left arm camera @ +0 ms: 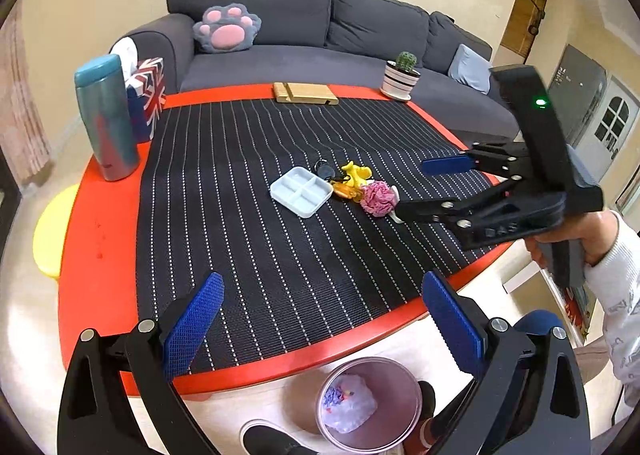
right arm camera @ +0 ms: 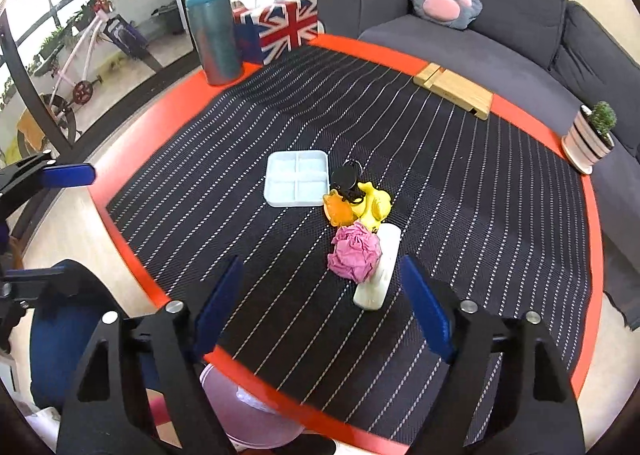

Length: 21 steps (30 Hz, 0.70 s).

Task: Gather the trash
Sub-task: 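Move the right gripper to the crumpled pink paper and grasp it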

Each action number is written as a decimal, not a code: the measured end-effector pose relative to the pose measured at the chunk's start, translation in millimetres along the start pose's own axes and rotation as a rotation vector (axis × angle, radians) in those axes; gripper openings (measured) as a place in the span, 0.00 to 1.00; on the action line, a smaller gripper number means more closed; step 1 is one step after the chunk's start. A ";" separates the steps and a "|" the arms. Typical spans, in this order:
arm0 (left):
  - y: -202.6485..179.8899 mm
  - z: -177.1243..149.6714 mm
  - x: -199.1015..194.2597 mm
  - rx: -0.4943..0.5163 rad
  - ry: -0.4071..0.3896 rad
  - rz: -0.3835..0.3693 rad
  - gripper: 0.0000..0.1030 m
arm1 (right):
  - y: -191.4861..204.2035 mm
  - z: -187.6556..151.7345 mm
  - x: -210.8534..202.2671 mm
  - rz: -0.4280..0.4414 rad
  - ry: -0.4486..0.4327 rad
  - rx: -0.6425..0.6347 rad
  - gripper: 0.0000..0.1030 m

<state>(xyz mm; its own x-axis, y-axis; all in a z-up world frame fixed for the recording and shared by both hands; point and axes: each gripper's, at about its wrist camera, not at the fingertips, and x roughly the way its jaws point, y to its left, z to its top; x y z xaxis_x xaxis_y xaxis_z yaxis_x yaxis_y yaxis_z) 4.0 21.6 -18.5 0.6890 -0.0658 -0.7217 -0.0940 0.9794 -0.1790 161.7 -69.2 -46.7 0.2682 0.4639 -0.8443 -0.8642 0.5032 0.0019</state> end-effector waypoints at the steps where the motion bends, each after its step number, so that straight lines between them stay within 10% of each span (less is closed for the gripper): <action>1: 1.2 -0.3 1.0 -0.003 0.002 -0.001 0.93 | -0.4 0.9 3.7 -0.001 0.006 -0.001 0.67; 9: 10.9 -4.0 7.8 -0.026 0.012 -0.010 0.93 | -3.7 4.2 31.8 -0.007 0.054 -0.006 0.41; 21: 15.9 -6.0 14.0 -0.042 0.021 -0.023 0.93 | -10.1 3.8 47.3 -0.056 0.070 0.000 0.29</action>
<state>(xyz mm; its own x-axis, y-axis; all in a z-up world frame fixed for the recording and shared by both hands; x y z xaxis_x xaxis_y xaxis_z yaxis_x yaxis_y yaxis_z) 7.8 35.1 -35.5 0.6758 -0.0922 -0.7313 -0.1089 0.9688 -0.2228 184.7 -49.5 -84.6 0.2859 0.3824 -0.8786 -0.8484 0.5274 -0.0465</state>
